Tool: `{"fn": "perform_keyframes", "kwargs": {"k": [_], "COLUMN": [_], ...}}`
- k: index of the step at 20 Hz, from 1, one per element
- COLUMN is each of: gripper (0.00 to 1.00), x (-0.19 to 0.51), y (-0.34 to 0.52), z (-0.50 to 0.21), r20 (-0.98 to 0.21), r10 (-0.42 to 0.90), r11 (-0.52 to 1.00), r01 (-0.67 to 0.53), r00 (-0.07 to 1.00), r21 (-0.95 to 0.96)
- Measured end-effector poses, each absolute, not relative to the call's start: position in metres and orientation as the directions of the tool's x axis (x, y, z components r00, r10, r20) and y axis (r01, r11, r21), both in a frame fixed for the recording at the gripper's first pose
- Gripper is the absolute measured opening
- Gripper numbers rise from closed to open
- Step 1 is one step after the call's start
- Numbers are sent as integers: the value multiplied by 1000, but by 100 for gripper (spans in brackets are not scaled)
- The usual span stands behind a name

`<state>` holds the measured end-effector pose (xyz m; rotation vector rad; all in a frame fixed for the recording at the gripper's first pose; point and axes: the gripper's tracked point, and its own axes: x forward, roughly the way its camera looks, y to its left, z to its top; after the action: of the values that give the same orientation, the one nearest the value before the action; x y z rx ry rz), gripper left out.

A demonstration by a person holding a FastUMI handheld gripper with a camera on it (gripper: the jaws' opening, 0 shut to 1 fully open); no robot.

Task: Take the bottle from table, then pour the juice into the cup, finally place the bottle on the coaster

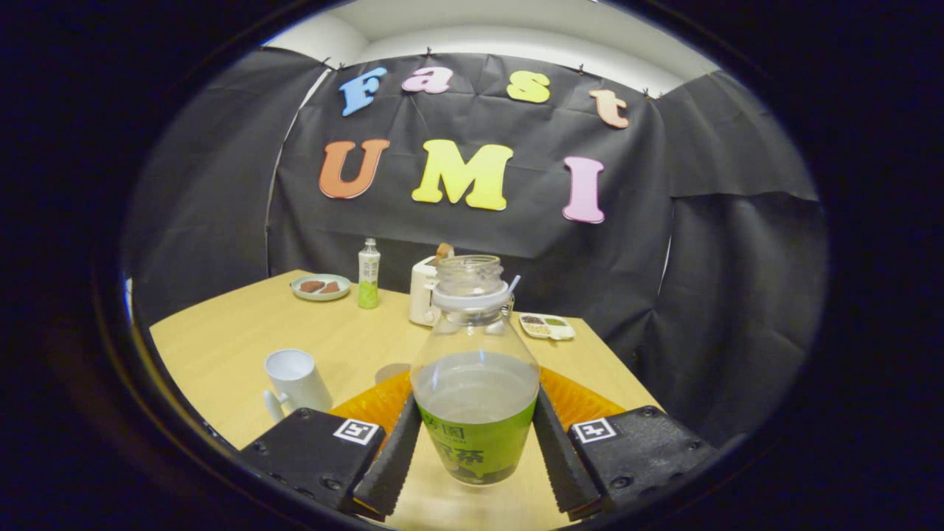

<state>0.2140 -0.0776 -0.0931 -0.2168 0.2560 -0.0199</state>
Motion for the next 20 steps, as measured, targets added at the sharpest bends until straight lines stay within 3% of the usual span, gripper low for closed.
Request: {"fn": "perform_keyframes", "kwargs": {"k": [7, 11, 14, 20], "gripper": [80, 80, 80, 80], "x": [221, 232, 236, 239], "y": [-87, -91, -77, -38], "z": [-72, -51, -40, -40], "r20": [-199, -65, 37, 72], "r10": [-188, -315, -327, -317], "r11": [868, 697, 562, 457], "r01": [68, 185, 226, 219], "r00": [962, 947, 944, 946], "r21": [-491, -693, -796, -862]}}
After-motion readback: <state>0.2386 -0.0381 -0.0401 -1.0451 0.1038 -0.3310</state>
